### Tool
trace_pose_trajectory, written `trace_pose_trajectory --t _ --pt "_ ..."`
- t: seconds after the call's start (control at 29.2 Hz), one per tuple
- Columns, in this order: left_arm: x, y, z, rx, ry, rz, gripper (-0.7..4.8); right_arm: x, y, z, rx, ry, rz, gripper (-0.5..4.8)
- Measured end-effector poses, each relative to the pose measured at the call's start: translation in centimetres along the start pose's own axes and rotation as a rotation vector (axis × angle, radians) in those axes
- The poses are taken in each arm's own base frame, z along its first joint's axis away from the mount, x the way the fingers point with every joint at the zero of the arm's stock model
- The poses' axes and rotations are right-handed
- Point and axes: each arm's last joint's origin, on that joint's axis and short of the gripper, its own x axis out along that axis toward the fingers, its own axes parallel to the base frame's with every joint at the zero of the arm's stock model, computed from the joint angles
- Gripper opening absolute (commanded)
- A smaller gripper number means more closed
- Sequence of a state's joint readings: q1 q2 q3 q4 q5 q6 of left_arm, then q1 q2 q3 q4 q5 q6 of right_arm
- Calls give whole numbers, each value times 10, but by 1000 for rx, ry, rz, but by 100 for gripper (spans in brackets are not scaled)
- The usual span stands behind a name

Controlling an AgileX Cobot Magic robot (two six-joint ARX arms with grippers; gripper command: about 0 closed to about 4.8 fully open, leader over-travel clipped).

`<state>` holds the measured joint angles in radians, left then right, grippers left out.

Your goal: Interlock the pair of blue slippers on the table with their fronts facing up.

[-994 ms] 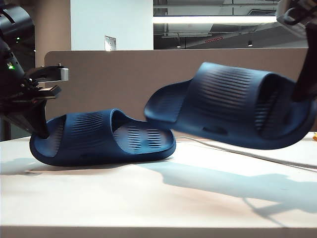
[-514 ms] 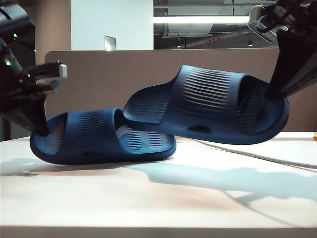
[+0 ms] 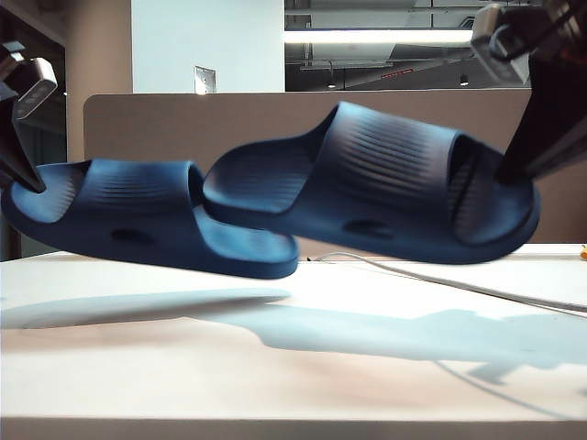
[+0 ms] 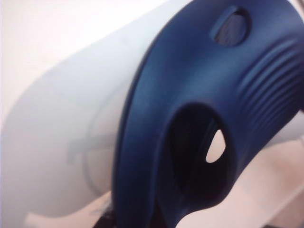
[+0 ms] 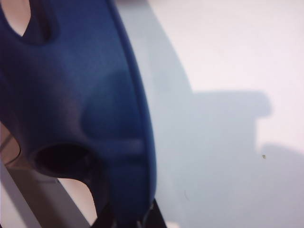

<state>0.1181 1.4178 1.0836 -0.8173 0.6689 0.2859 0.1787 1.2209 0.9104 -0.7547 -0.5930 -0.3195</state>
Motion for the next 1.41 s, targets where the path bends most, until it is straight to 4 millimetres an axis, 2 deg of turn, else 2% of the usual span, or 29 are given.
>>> trace_pose_trajectory --t 0.14,0.27,0.41,0.62,0.75,0.93,1.41 --pt "0 -2 -1 23 -5 -67 -6 16 -11 -2 16 56 24 0" --pt "0 -3 -3 46 12 -72 -6 19 -13 -1 8 71 34 -1" --pt "0 -4 -4 59 20 -82 -6 15 -15 12 -20 77 33 -1" --pt "10 -18 -5 156 74 -116 -6 26 -30 34 -20 185 61 -1" --pt "11 -19 -6 173 92 -107 -6 30 -37 41 -43 208 55 -1" --pt "13 -22 -6 189 100 -115 -6 39 -49 49 -77 213 -31 -1" --pt "26 -46 -7 342 152 -214 -6 53 -63 51 -92 213 -97 -1"
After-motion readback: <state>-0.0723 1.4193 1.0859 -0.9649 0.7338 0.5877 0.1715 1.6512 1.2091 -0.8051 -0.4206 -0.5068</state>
